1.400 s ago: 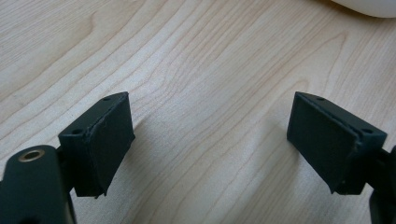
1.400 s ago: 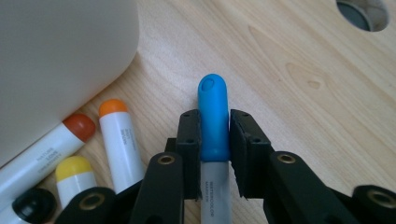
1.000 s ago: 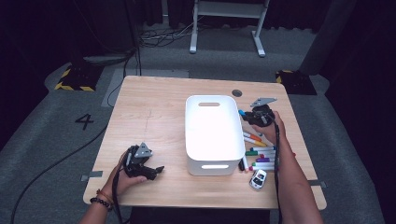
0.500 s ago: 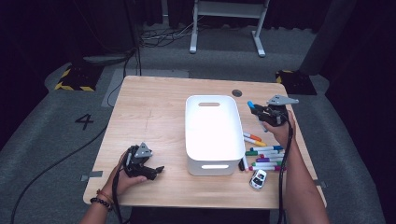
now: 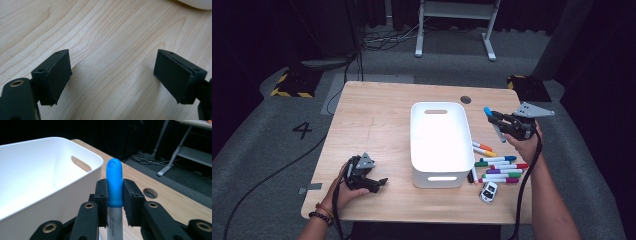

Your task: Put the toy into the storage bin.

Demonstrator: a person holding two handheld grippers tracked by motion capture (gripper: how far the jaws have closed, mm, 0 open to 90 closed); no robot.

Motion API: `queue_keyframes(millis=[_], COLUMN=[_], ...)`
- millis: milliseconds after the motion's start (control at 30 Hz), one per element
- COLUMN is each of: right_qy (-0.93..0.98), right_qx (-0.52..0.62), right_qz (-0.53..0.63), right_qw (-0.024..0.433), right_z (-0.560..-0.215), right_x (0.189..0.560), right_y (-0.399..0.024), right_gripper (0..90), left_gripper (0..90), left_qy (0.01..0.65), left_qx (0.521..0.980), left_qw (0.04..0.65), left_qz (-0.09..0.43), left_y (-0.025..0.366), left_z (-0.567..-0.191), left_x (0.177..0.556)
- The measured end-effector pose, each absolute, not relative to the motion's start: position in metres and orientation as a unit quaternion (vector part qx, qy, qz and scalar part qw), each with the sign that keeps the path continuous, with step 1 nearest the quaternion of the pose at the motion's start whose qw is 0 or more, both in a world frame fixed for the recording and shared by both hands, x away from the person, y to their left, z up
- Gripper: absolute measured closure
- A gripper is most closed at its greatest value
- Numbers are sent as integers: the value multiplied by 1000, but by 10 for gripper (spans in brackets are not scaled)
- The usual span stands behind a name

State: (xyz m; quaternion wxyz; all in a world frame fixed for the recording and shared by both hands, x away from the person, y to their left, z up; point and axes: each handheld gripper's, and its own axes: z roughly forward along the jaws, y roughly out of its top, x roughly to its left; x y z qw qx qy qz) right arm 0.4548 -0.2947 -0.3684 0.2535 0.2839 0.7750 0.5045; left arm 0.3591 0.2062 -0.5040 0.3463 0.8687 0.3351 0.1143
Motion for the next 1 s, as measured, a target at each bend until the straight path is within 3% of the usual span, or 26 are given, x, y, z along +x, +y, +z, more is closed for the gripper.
queue_keyframes(millis=[533, 1000], right_qy=[799, 821], right_qx=[196, 138], right_qz=[517, 505], right_qw=[236, 228], right_z=[-322, -302], right_x=[409, 389], right_y=[-257, -222], right_gripper=[749, 749], left_gripper=[147, 147], left_qy=[335, 335], left_qx=[869, 869], left_qw=[346, 346], left_qz=[115, 114], left_y=[206, 206], left_z=[-504, -504], left_x=[359, 359])
